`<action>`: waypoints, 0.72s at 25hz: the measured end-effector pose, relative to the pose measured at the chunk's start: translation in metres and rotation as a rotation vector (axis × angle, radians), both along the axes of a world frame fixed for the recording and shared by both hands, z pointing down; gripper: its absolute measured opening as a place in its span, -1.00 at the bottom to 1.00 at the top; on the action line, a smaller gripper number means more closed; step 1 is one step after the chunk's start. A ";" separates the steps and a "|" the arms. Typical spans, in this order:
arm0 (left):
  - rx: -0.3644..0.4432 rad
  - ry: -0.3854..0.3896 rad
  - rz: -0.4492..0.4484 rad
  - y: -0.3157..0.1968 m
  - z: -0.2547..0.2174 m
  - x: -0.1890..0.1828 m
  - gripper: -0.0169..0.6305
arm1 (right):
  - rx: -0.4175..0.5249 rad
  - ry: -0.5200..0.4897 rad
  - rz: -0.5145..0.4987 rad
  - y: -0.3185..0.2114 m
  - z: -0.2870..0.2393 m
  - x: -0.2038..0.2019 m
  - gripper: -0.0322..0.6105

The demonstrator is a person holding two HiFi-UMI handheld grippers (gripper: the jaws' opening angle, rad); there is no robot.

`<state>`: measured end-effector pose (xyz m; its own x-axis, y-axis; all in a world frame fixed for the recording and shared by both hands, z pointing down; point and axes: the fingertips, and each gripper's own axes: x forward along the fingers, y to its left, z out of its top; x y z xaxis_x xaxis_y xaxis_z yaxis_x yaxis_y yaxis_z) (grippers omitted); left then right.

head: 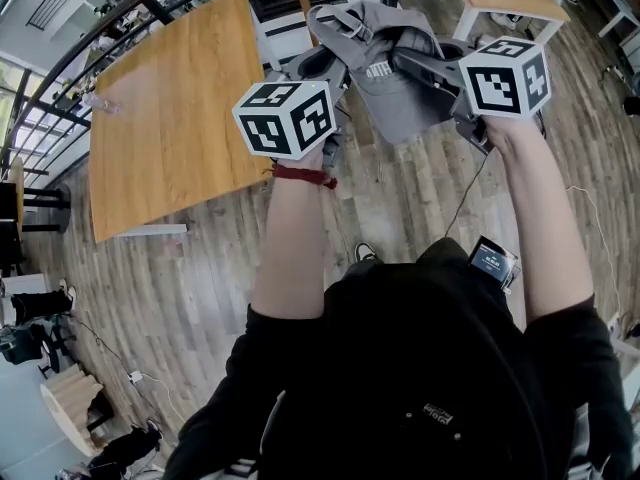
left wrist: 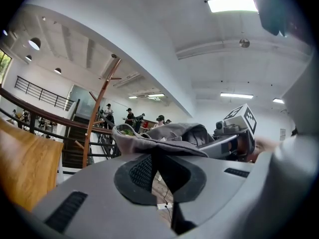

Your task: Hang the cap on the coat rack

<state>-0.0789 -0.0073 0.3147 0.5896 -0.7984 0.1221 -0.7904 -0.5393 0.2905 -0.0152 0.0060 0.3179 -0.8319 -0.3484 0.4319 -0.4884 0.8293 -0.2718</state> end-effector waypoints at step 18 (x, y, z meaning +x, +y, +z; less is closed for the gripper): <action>0.063 -0.045 -0.020 -0.010 0.010 0.012 -0.96 | 0.041 -0.037 -0.061 -0.014 0.012 0.005 -0.84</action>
<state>-0.0674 -0.0171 0.3252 0.5685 -0.8170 0.0966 -0.8127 -0.5394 0.2206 -0.0102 -0.0079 0.3297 -0.8673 -0.3135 0.3866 -0.4269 0.8679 -0.2540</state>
